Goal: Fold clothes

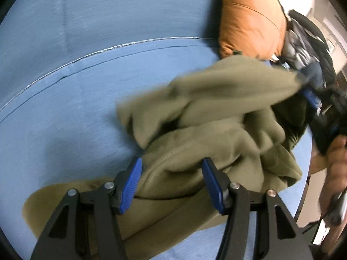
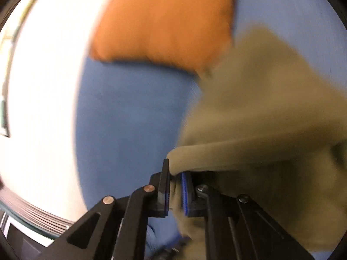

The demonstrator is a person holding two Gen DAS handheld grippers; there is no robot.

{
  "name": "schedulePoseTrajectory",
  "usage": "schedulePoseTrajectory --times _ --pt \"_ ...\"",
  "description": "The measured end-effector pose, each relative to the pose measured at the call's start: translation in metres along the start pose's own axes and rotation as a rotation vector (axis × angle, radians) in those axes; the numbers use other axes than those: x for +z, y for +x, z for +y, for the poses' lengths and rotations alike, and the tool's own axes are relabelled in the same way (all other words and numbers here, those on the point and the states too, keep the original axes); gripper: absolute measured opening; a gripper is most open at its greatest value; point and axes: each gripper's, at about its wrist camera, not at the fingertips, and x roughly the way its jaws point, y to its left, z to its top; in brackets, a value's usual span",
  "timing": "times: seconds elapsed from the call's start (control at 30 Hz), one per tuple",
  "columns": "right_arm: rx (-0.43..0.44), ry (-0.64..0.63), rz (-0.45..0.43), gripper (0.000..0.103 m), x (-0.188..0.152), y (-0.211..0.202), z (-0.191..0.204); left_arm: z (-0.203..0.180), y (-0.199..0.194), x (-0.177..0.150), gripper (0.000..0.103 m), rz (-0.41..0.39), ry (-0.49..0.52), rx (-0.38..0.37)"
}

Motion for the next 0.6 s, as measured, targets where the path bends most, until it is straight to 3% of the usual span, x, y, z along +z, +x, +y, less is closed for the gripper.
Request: schedulePoseTrajectory --times 0.23,0.33,0.43,0.5,0.6 --pt "0.021 0.024 -0.385 0.008 0.044 -0.086 -0.024 -0.008 0.009 0.004 0.056 -0.028 0.031 0.038" --pt "-0.037 0.07 -0.46 0.008 0.051 -0.098 -0.039 -0.013 0.008 0.009 0.056 -0.043 0.045 0.044" --pt "-0.079 0.125 -0.479 0.008 0.055 -0.118 -0.05 -0.022 0.007 0.01 0.056 -0.049 0.085 0.02" --pt "-0.107 0.161 -0.491 0.008 0.058 -0.131 -0.057 -0.033 0.008 0.008 0.056 -0.019 0.147 -0.018" --pt "-0.148 0.217 -0.508 0.01 0.062 -0.151 -0.067 -0.043 0.009 0.007 0.056 -0.014 0.218 0.005"
